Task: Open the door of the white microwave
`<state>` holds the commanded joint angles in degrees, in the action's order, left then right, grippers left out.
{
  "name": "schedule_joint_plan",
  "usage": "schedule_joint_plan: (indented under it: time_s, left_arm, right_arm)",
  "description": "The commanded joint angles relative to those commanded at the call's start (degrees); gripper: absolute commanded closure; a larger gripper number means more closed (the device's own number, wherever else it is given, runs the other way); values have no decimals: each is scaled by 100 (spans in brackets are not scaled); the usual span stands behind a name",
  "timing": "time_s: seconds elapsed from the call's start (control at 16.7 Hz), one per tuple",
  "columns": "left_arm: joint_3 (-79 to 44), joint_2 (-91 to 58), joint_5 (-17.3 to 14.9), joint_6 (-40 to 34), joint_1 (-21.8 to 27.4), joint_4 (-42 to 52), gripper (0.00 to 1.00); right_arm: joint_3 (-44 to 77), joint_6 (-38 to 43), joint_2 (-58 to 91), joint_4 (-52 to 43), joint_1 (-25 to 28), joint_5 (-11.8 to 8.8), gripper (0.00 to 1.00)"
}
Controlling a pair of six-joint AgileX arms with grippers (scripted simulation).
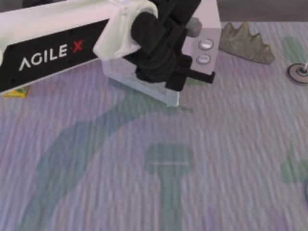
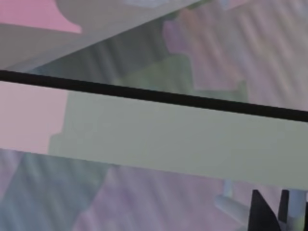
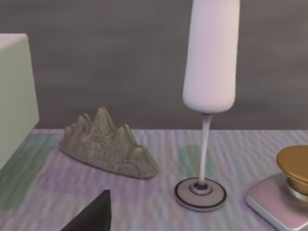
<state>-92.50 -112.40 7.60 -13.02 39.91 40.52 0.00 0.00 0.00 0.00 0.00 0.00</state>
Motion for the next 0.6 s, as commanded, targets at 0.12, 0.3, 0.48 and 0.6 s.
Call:
schedule_joint_plan:
  time_s: [0.12, 0.3, 0.48, 0.6]
  left_arm:
    - [0, 0, 0, 0, 0, 0, 100]
    - [-9, 0, -39, -25, 37, -2, 100]
    - [157, 106, -113, 132, -14, -52, 100]
    - [335, 278, -218, 349, -75, -153, 100]
  right_arm:
    - [0, 0, 0, 0, 0, 0, 0]
    - [0, 0, 0, 0, 0, 0, 0]
    - [0, 0, 0, 0, 0, 0, 0]
    - [0, 0, 0, 0, 0, 0, 0]
